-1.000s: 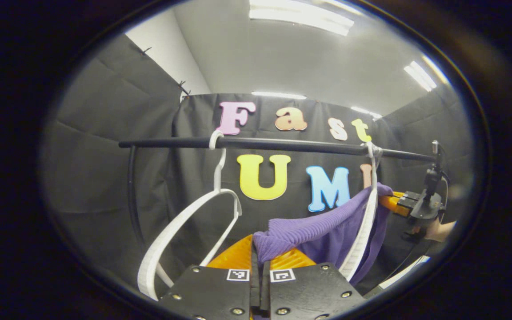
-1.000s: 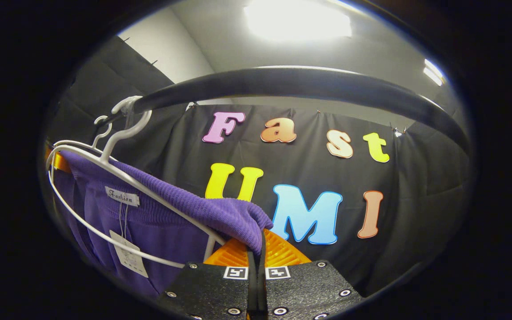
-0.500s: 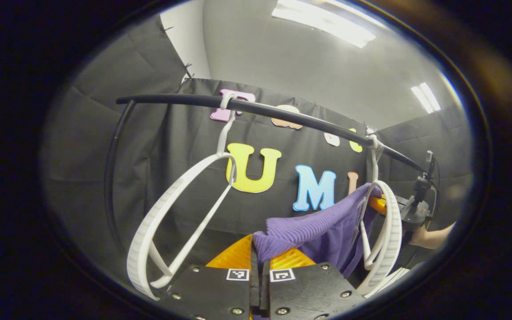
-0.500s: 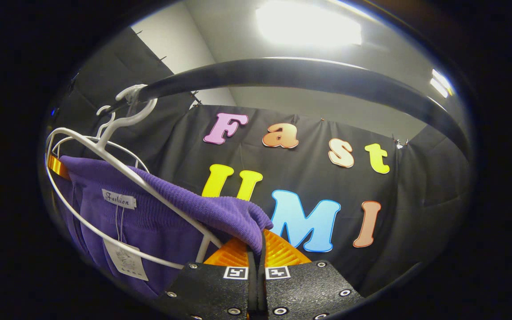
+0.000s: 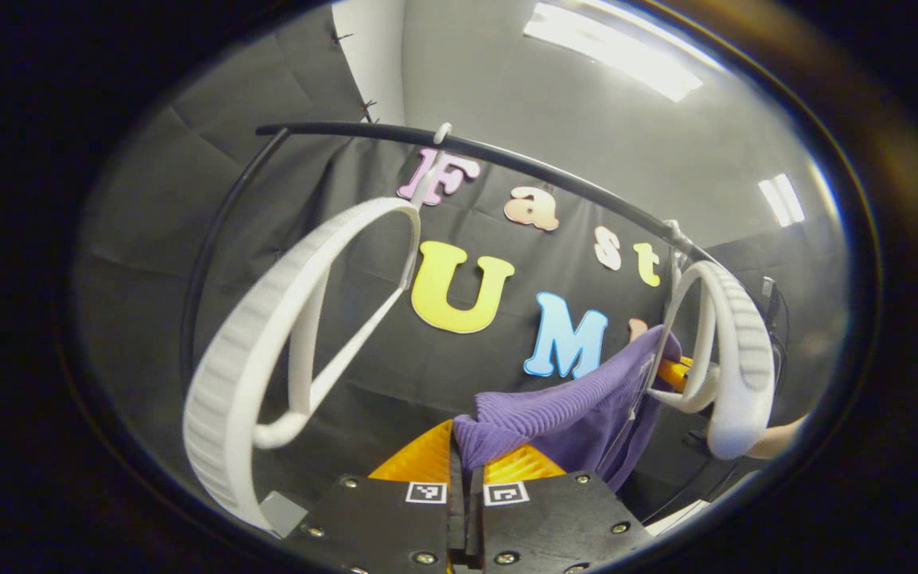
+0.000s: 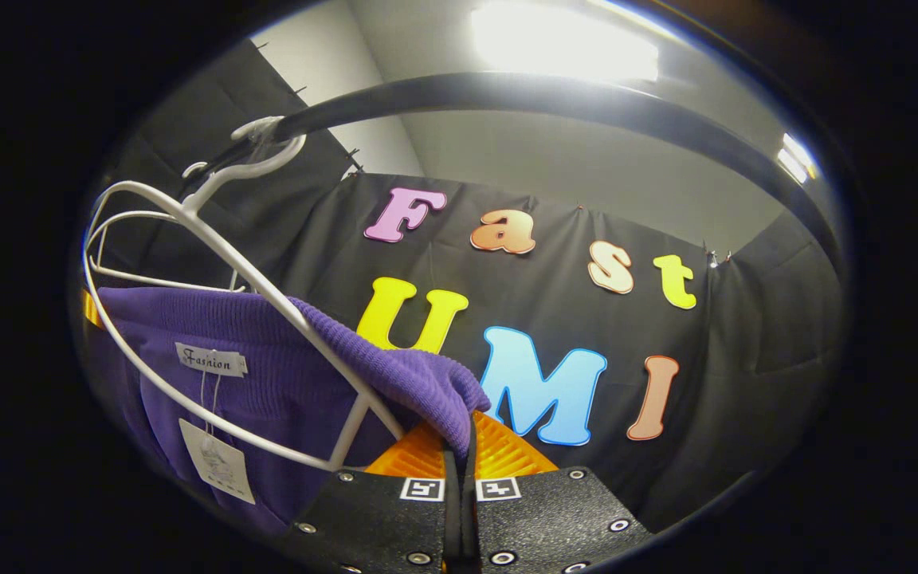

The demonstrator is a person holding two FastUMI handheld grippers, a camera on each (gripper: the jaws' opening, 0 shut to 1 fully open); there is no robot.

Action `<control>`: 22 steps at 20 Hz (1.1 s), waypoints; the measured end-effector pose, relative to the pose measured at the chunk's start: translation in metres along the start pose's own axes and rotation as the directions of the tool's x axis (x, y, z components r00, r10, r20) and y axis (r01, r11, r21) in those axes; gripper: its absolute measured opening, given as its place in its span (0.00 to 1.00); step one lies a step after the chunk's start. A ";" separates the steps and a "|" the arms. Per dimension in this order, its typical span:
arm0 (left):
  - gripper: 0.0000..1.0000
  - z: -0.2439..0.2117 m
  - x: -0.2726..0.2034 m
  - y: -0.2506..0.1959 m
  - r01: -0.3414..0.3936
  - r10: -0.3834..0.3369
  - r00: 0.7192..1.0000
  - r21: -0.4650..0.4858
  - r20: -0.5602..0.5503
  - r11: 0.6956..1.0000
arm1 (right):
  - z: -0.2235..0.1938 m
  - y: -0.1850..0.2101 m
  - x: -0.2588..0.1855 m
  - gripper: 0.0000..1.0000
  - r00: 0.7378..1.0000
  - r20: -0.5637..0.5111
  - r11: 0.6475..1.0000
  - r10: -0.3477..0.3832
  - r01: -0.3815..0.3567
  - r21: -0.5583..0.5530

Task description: Grasp the clothes on the hanger with both hands and then place them into the laundry hamper below.

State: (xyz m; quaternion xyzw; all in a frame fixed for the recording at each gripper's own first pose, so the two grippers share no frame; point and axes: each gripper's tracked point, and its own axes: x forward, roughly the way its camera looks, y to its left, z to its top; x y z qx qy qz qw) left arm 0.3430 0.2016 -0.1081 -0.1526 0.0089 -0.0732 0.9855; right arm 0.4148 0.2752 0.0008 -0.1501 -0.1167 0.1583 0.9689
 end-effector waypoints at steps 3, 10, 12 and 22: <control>0.02 -0.007 -0.009 -0.015 -0.024 0.024 1.000 0.017 0.010 1.000 | -0.005 -0.008 0.000 0.00 1.000 -0.005 1.000 -0.017 0.017 0.013; 0.02 -0.013 0.000 -0.054 -0.063 0.063 0.998 0.069 0.014 0.996 | -0.048 -0.032 -0.007 0.00 0.991 -0.112 0.997 -0.069 0.072 0.025; 0.02 -0.028 -0.001 -0.061 -0.069 0.069 0.998 0.078 0.001 0.995 | -0.062 -0.034 -0.011 0.00 0.986 -0.151 0.996 -0.068 0.076 0.049; 0.01 -0.039 -0.071 -0.100 -0.168 0.174 0.984 0.113 -0.044 0.979 | -0.067 -0.038 -0.092 0.00 0.985 -0.170 0.980 0.028 0.006 0.201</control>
